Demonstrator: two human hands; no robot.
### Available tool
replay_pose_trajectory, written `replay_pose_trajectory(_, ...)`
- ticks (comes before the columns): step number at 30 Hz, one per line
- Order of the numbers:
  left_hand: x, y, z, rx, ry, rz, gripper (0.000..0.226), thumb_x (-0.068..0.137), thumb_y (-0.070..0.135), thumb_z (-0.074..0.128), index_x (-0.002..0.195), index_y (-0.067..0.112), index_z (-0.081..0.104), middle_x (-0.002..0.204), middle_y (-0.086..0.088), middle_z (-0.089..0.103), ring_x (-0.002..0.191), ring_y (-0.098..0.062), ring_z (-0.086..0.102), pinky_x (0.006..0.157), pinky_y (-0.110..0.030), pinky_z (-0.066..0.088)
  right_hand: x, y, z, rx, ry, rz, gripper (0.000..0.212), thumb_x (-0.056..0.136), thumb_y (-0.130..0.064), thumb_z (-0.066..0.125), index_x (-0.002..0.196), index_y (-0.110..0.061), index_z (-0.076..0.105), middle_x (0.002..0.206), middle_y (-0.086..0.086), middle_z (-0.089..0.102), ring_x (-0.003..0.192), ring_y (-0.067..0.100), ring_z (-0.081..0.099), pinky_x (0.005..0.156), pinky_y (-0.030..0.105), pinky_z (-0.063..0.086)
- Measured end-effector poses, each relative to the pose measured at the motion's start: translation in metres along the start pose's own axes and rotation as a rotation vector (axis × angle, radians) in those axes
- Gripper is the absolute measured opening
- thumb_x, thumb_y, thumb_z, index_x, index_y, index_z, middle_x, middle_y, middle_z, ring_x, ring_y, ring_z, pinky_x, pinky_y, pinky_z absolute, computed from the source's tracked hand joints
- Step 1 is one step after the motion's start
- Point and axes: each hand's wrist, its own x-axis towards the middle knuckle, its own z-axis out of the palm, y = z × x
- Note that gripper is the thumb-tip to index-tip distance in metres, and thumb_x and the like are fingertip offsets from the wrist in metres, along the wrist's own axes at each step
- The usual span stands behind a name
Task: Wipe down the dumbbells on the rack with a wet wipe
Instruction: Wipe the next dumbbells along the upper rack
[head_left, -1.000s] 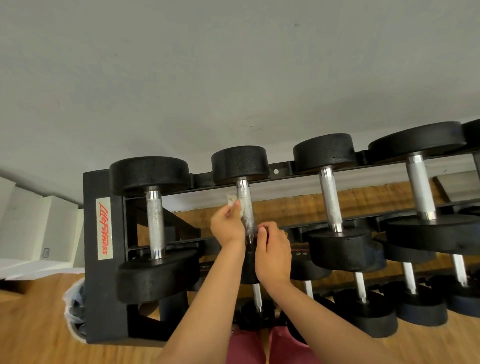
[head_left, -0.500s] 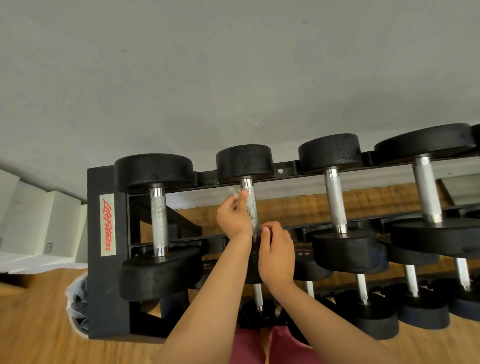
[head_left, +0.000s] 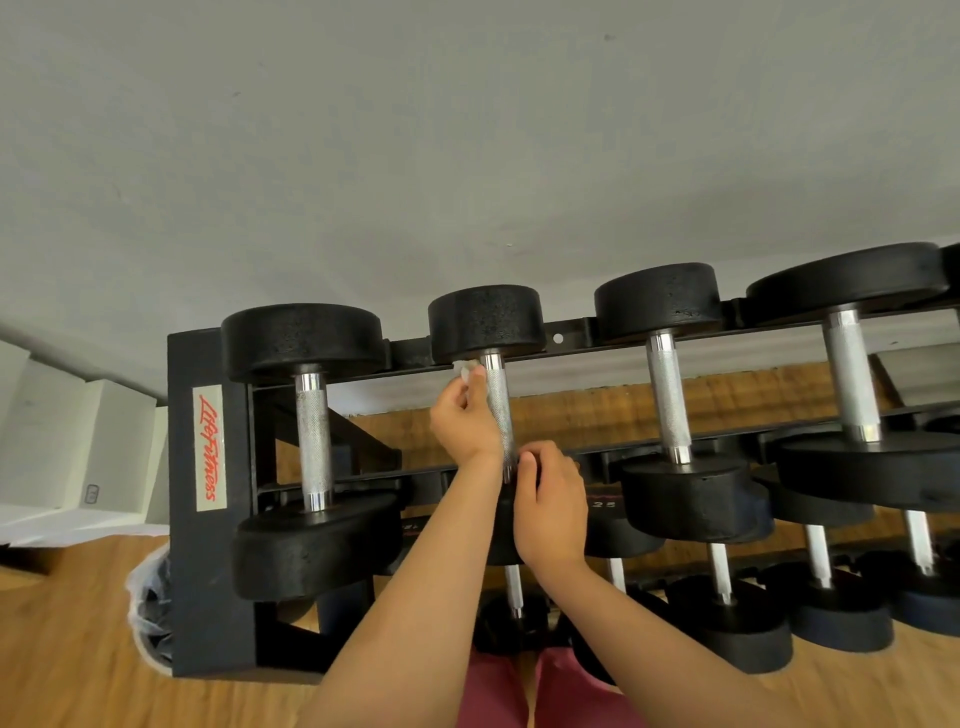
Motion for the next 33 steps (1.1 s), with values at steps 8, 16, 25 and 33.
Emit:
replay_pose_trajectory(8, -0.004, 0.003, 0.006, 0.133, 0.039, 0.122, 0.024, 0.095, 0.028, 0.062, 0.101, 0.007, 0.073, 0.095, -0.003, 0.072, 0.092, -0.014, 0.065, 0.081, -0.032, 0.057, 0.002, 0.002, 0.001, 0.006, -0.02, 0.007, 0.023, 0.1, -0.032, 0.035, 0.097, -0.023, 0.056, 0.091, -0.01, 0.058, 0.089, 0.006, 0.048, 0.082, 0.033, 0.046)
replay_pose_trajectory(16, -0.015, 0.005, -0.015, 0.082, -0.065, 0.103, 0.044, 0.1, 0.029, 0.051, 0.062, 0.009, 0.061, 0.057, 0.005, 0.055, 0.053, 0.005, 0.053, 0.052, -0.008, 0.039, 0.001, 0.002, 0.002, -0.003, -0.001, -0.026, 0.03, 0.097, -0.036, 0.031, 0.095, -0.023, 0.057, 0.088, -0.012, 0.057, 0.085, 0.005, 0.049, 0.081, 0.031, 0.046)
replay_pose_trajectory(25, -0.003, 0.013, 0.004, -0.062, 0.018, -0.134, 0.023, 0.085, 0.023, 0.075, 0.099, 0.013, 0.061, 0.104, 0.003, 0.061, 0.096, -0.013, 0.057, 0.067, -0.013, 0.044, 0.0, 0.0, 0.0, -0.022, -0.005, -0.031, 0.017, 0.101, -0.028, 0.038, 0.091, -0.027, 0.052, 0.086, -0.012, 0.054, 0.083, 0.004, 0.047, 0.082, 0.029, 0.044)
replay_pose_trajectory(33, -0.005, 0.007, 0.013, -0.051, 0.016, -0.178, 0.028, 0.089, 0.033, 0.068, 0.109, 0.014, 0.068, 0.102, 0.003, 0.064, 0.091, -0.01, 0.059, 0.079, -0.024, 0.052, 0.001, 0.0, 0.0, -0.02, -0.027, -0.006, 0.017, 0.101, -0.025, 0.04, 0.092, -0.025, 0.054, 0.088, -0.01, 0.056, 0.085, 0.008, 0.05, 0.083, 0.031, 0.042)
